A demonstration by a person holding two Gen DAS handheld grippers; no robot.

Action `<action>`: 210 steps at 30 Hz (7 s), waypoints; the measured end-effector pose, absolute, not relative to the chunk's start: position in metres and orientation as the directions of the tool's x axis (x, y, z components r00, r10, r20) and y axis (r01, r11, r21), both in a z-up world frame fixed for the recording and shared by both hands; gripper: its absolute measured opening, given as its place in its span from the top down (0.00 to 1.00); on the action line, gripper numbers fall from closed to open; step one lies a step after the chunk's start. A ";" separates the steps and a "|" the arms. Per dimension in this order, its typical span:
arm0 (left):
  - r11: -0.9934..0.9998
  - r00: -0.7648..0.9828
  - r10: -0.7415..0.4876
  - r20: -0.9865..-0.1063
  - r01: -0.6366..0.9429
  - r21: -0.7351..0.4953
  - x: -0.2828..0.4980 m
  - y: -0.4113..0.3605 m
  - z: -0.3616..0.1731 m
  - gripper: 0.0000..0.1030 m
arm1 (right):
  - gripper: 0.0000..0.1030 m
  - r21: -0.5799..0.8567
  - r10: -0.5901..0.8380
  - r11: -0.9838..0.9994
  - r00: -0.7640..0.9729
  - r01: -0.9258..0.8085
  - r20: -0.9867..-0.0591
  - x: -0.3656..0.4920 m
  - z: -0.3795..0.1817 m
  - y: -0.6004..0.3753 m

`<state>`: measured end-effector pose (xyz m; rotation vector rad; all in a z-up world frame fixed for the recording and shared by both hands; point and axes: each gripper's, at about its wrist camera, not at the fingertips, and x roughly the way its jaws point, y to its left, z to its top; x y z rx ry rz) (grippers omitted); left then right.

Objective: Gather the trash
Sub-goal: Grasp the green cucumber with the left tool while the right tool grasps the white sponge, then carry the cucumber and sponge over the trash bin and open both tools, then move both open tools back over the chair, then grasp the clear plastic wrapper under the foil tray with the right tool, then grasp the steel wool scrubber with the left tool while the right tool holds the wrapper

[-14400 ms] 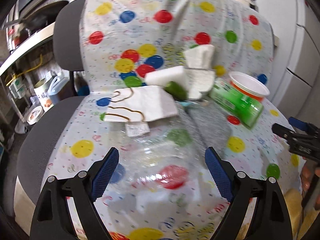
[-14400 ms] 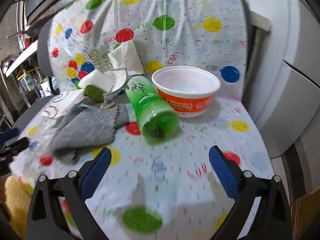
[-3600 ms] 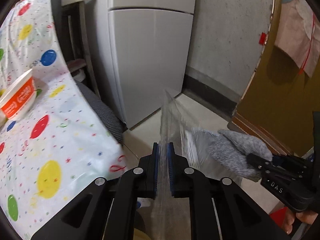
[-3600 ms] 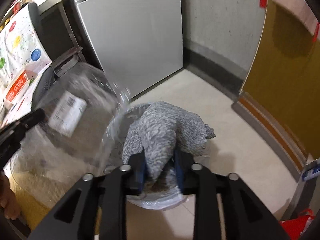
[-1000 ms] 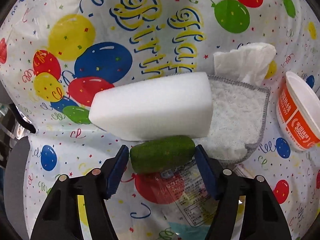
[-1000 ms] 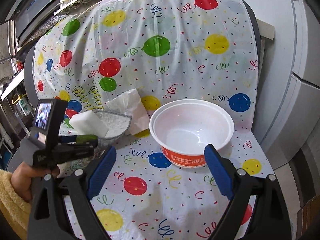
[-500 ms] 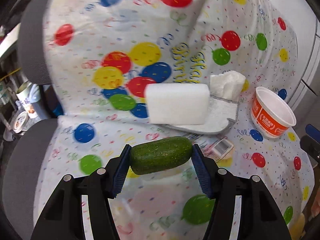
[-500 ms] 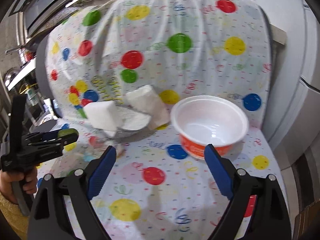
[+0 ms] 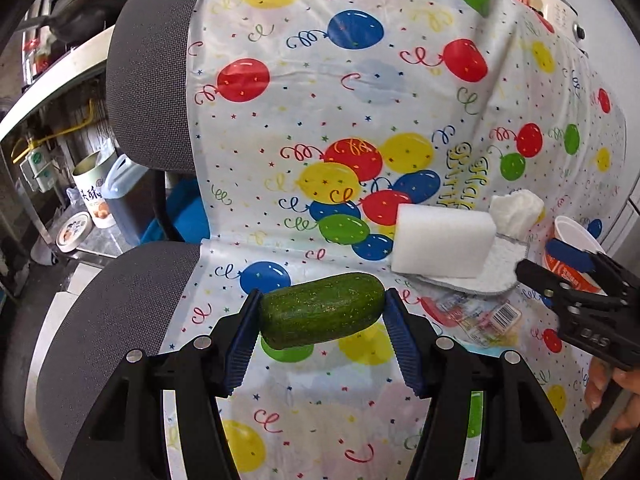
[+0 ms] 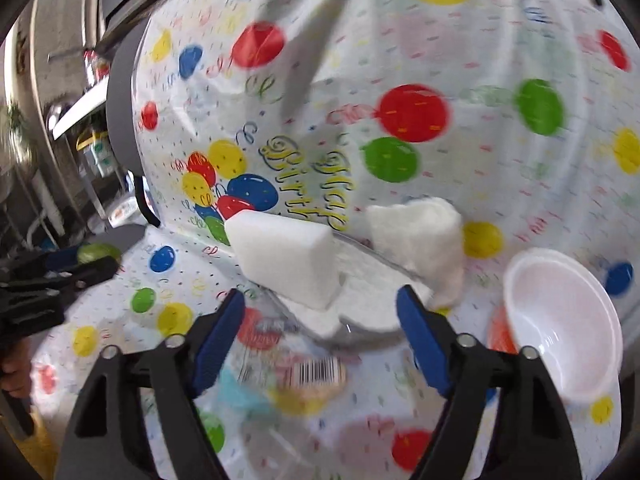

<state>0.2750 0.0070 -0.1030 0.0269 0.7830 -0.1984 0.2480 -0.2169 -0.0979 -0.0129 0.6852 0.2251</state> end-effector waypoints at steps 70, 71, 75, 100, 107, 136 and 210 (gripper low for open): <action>0.568 0.402 -0.684 -0.608 0.817 -0.099 -0.003 -0.323 -0.117 0.41 | 0.62 0.172 -0.413 0.734 0.633 0.657 -0.655 -0.167 -0.111 -0.509; 0.549 0.385 -0.693 -0.609 0.830 -0.100 -0.009 -0.331 -0.118 0.41 | 0.62 0.173 -0.423 0.716 0.617 0.677 -0.664 -0.178 -0.116 -0.516; 0.454 0.313 -0.723 -0.616 0.887 -0.083 -0.041 -0.373 -0.126 0.41 | 0.61 0.173 -0.444 0.635 0.538 0.753 -0.717 -0.217 -0.145 -0.542; 0.392 0.192 -0.719 -0.668 0.906 -0.161 -0.035 -0.447 -0.142 0.17 | 0.33 0.206 -0.436 0.508 0.456 0.836 -0.775 -0.229 -0.180 -0.599; 0.509 0.351 -0.696 -0.627 0.857 -0.084 -0.010 -0.370 -0.111 0.17 | 0.33 0.197 -0.482 0.620 0.567 0.759 -0.668 -0.218 -0.116 -0.551; 0.976 0.725 -0.145 -0.673 0.215 0.021 0.156 -0.036 -0.098 0.15 | 0.23 0.128 -0.003 0.985 0.750 0.117 -0.662 0.060 -0.070 -0.315; 0.812 0.560 -0.488 -0.670 0.573 -0.112 0.136 -0.118 -0.098 0.19 | 0.97 0.194 0.106 0.980 0.722 0.040 -0.684 0.017 -0.075 -0.325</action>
